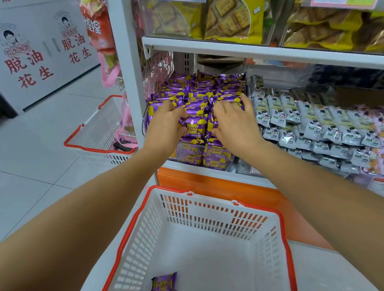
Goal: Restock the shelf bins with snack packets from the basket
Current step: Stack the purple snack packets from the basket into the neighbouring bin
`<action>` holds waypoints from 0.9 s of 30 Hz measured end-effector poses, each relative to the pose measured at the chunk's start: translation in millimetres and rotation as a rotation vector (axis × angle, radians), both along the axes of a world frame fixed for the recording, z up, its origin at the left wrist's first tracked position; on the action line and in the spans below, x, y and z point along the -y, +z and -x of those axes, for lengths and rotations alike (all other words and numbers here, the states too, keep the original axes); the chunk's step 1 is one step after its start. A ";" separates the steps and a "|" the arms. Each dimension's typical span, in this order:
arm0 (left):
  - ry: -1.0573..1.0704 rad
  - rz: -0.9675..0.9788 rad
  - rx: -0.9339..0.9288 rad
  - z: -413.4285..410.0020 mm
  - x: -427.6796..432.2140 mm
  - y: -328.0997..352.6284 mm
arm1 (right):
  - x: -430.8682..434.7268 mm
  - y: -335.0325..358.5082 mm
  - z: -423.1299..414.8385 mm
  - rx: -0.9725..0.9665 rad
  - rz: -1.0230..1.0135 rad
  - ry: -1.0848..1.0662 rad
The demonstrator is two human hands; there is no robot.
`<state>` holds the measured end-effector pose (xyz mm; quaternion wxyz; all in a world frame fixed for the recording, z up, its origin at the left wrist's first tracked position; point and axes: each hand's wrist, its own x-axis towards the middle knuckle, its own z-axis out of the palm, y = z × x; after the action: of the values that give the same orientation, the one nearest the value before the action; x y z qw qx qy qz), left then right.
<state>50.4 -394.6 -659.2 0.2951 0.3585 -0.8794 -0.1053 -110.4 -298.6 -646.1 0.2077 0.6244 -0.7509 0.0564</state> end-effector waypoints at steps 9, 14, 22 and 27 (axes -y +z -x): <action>0.034 -0.012 -0.003 -4.8 -8.4 -2.6 | -8.9 2.0 3.8 0.012 0.016 0.039; 0.039 -0.033 -0.021 -8.6 -14.7 -2.3 | -10.6 3.9 1.6 -0.002 0.025 0.044; 0.043 0.042 -0.100 -20.4 -23.0 -4.7 | -16.9 3.9 -1.4 0.004 0.136 0.174; 0.054 0.145 -0.173 -55.4 -46.3 -28.5 | -36.2 -15.1 -32.2 0.103 0.182 0.470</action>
<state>105.8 -348.3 -687.8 0.3979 0.3493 -0.8459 -0.0639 -78.2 -262.4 -661.2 0.2056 0.7567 -0.5867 0.2024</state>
